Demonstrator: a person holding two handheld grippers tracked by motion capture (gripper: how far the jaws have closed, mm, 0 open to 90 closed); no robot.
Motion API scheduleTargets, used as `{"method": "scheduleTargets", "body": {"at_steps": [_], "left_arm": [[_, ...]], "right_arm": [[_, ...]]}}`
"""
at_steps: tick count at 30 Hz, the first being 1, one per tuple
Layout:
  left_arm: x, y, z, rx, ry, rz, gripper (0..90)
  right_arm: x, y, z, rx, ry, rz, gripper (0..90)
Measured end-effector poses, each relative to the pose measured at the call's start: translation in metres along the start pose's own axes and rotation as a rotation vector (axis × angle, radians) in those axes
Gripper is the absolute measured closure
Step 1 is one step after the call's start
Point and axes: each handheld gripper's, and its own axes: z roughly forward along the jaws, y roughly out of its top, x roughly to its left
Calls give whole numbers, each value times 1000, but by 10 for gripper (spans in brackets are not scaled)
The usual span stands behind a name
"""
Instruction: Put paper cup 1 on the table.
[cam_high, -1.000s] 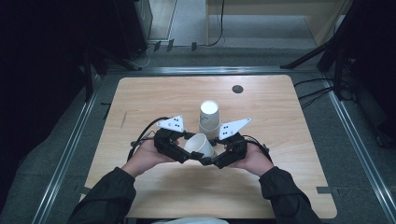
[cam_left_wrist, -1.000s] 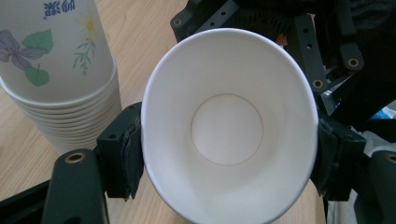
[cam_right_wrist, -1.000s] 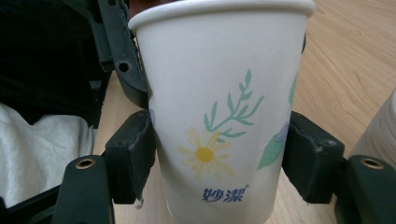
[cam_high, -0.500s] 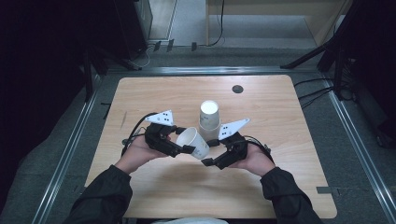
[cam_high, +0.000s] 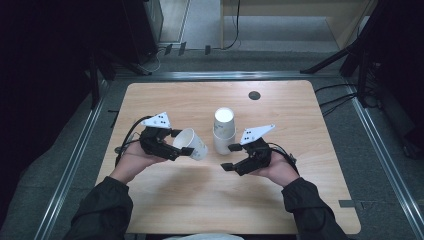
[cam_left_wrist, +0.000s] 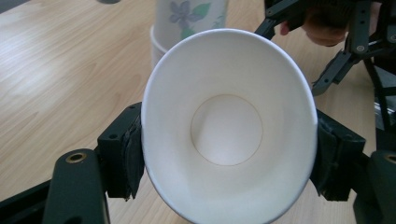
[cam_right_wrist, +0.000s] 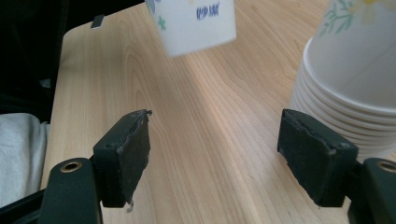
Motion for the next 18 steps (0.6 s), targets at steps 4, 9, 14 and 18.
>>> {"method": "scheduleTargets", "body": {"at_steps": [4, 9, 14, 18], "left_arm": [[5, -6, -8, 6, 20, -21, 252], [10, -12, -13, 21, 52, -36, 252], [15, -17, -17, 33, 81, -35, 252], [21, -21, -21, 49, 101, -41, 251]], "right_arm": [[-1, -4, -1, 31, -11, 2, 257], [-1, -5, -1, 37, -40, -6, 257], [-3, -4, -2, 26, -55, 2, 248], [-6, -5, -2, 39, -37, 23, 207]]}}
